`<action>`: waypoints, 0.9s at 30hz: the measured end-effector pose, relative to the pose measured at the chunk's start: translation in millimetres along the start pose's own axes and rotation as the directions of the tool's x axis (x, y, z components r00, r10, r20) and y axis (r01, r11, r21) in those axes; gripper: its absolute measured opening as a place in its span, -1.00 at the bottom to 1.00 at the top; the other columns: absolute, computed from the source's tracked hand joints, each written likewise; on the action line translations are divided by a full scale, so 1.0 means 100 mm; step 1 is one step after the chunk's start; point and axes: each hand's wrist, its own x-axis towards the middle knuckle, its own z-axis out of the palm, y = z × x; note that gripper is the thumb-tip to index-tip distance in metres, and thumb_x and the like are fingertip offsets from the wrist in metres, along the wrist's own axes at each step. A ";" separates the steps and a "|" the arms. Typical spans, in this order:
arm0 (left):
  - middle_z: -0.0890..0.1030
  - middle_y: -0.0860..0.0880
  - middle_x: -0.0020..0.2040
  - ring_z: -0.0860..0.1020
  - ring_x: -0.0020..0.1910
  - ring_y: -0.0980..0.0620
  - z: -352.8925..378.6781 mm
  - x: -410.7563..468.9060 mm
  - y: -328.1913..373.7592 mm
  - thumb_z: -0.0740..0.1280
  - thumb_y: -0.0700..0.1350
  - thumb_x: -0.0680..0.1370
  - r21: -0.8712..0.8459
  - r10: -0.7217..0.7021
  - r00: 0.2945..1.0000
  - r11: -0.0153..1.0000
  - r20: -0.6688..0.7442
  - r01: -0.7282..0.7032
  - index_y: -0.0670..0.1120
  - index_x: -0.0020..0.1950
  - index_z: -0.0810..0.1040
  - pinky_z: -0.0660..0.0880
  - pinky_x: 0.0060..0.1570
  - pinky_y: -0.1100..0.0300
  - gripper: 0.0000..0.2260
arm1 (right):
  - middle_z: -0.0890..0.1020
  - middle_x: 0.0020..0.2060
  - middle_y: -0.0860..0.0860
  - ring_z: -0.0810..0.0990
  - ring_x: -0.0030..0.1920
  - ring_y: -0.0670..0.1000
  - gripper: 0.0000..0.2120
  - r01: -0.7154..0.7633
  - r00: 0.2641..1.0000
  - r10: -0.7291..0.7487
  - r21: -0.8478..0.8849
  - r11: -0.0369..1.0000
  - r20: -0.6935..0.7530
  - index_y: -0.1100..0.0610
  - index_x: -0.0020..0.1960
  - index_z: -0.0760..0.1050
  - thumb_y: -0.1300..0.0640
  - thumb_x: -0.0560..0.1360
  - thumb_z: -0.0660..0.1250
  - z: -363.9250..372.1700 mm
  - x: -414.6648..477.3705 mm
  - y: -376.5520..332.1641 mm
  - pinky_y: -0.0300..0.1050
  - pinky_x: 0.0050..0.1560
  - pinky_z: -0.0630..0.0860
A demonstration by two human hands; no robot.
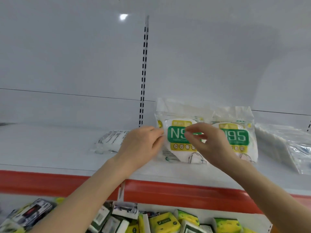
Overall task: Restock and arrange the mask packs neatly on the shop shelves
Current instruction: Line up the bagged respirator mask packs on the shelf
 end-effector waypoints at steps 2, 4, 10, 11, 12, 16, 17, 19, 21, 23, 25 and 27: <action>0.62 -0.05 -0.12 0.58 -0.11 -0.04 -0.14 -0.04 -0.31 0.05 0.10 0.54 0.085 -0.075 0.991 0.994 0.108 0.066 -0.14 0.00 0.61 0.52 -0.16 0.04 -0.57 | 0.58 -0.22 -0.13 0.55 -0.16 -0.16 -0.89 0.030 0.996 -0.030 0.006 1.000 0.085 0.20 -0.04 0.61 0.21 0.49 0.34 0.24 0.12 -0.20 -0.45 -0.08 0.44; 0.56 -0.04 0.11 0.52 0.12 -0.03 -0.25 -0.09 -0.61 0.22 0.10 0.54 0.150 -0.149 0.935 0.983 0.320 0.106 -0.06 0.23 0.52 0.44 0.08 0.08 -0.64 | 0.59 -0.15 -0.07 0.55 -0.10 -0.14 -0.84 0.070 0.977 -0.068 -0.005 0.998 0.201 0.19 0.04 0.59 0.15 0.51 0.32 0.50 0.23 -0.36 -0.35 -0.03 0.47; 0.52 -0.03 0.23 0.45 0.22 -0.02 -0.26 -0.23 -1.05 0.30 0.01 0.52 0.093 -0.193 0.799 0.981 0.570 0.171 0.00 0.28 0.48 0.41 0.17 0.11 -0.66 | 0.60 0.08 0.00 0.56 0.04 -0.05 -0.76 0.081 0.934 -0.034 -0.116 0.990 0.355 0.14 0.18 0.50 0.09 0.56 0.23 0.99 0.42 -0.64 -0.24 0.02 0.43; 0.54 -0.05 0.19 0.47 0.18 -0.04 -0.27 -0.25 -1.08 0.28 -0.03 0.54 0.090 -0.188 0.800 0.982 0.570 0.167 -0.03 0.24 0.50 0.42 0.13 0.11 -0.72 | 0.59 0.11 0.00 0.56 0.08 -0.04 -0.74 0.071 0.926 -0.015 -0.134 0.988 0.376 0.13 0.20 0.48 0.07 0.56 0.22 1.03 0.42 -0.65 -0.22 0.03 0.43; 0.56 -0.09 0.13 0.50 0.11 -0.06 -0.29 -0.26 -1.10 0.24 -0.07 0.56 0.080 -0.190 0.810 0.981 0.555 0.175 -0.06 0.18 0.53 0.44 0.07 0.11 -0.77 | 0.58 0.14 -0.01 0.55 0.10 -0.03 -0.73 0.059 0.922 0.004 -0.149 0.987 0.387 0.12 0.22 0.47 0.06 0.56 0.22 1.06 0.42 -0.64 -0.21 0.04 0.44; 0.60 -0.16 -0.11 0.54 -0.09 -0.13 -0.46 -0.29 -1.25 0.18 -0.21 0.58 -0.061 -0.240 0.932 0.962 0.272 0.265 -0.19 -0.04 0.54 0.39 -0.12 0.11 -0.84 | 0.56 0.18 0.00 0.52 0.16 -0.06 -0.67 -0.048 0.964 0.071 -0.095 0.994 0.255 0.12 0.26 0.45 0.00 0.56 0.22 1.07 0.43 -0.64 -0.18 0.15 0.43; 0.60 -0.15 -0.15 0.53 -0.11 -0.13 -0.54 -0.29 -1.29 0.18 -0.23 0.59 -0.133 -0.270 0.950 0.947 0.156 0.291 -0.18 -0.07 0.54 0.38 -0.12 0.14 -0.84 | 0.55 0.19 0.01 0.51 0.18 -0.05 -0.66 -0.086 0.977 0.093 -0.044 0.995 0.192 0.13 0.28 0.44 0.00 0.56 0.22 1.07 0.44 -0.65 -0.14 0.19 0.43; 0.53 -0.04 -0.28 0.47 -0.20 -0.07 -0.71 -0.26 -1.33 0.17 -0.23 0.60 -0.330 -0.378 0.925 0.878 -0.031 0.348 -0.09 -0.18 0.49 0.34 -0.22 0.25 -0.80 | 0.50 0.24 -0.01 0.48 0.22 -0.05 -0.62 -0.157 0.983 0.149 0.069 0.985 0.106 0.12 0.32 0.39 -0.01 0.56 0.22 1.05 0.46 -0.70 -0.12 0.22 0.42; 0.49 0.03 -0.28 0.44 -0.25 0.03 -0.85 -0.22 -1.31 0.13 -0.19 0.62 -0.590 -0.527 0.849 0.699 -0.043 0.404 -0.04 -0.21 0.46 0.35 -0.24 0.24 -0.76 | 0.45 0.26 -0.05 0.45 0.24 -0.06 -0.55 -0.230 0.971 0.214 0.173 0.958 0.102 0.09 0.38 0.32 -0.05 0.54 0.24 1.06 0.49 -0.74 -0.12 0.21 0.41; 0.54 0.02 -0.25 0.50 -0.27 0.07 -0.93 -0.20 -1.27 0.10 -0.17 0.64 -0.808 -0.624 0.776 0.409 0.092 0.425 -0.03 -0.18 0.49 0.44 -0.27 0.20 -0.74 | 0.49 0.15 -0.07 0.50 0.17 -0.06 -0.55 -0.296 0.953 0.264 0.271 0.916 0.147 0.06 0.35 0.33 -0.07 0.51 0.27 1.07 0.49 -0.78 -0.13 0.14 0.46; 0.60 0.02 -0.30 0.57 -0.40 0.12 -0.96 -0.20 -1.19 0.09 -0.17 0.65 -0.886 -0.629 0.741 0.178 0.233 0.429 -0.04 -0.14 0.53 0.50 -0.44 0.26 -0.73 | 0.60 0.00 -0.11 0.60 0.02 -0.06 -0.70 -0.322 0.944 0.253 0.418 0.849 0.214 0.05 0.20 0.41 -0.04 0.52 0.27 1.06 0.48 -0.81 -0.18 -0.01 0.51; 0.60 0.01 -0.38 0.54 -0.51 0.15 -0.94 -0.21 -1.14 0.10 -0.16 0.65 -0.894 -0.622 0.733 0.114 0.276 0.434 -0.08 -0.12 0.54 0.41 -0.58 0.34 -0.74 | 0.69 -0.08 -0.03 0.67 -0.07 -0.04 -0.76 -0.328 0.943 0.236 0.542 0.774 0.234 0.09 0.17 0.44 0.03 0.53 0.26 1.03 0.45 -0.82 -0.16 -0.10 0.58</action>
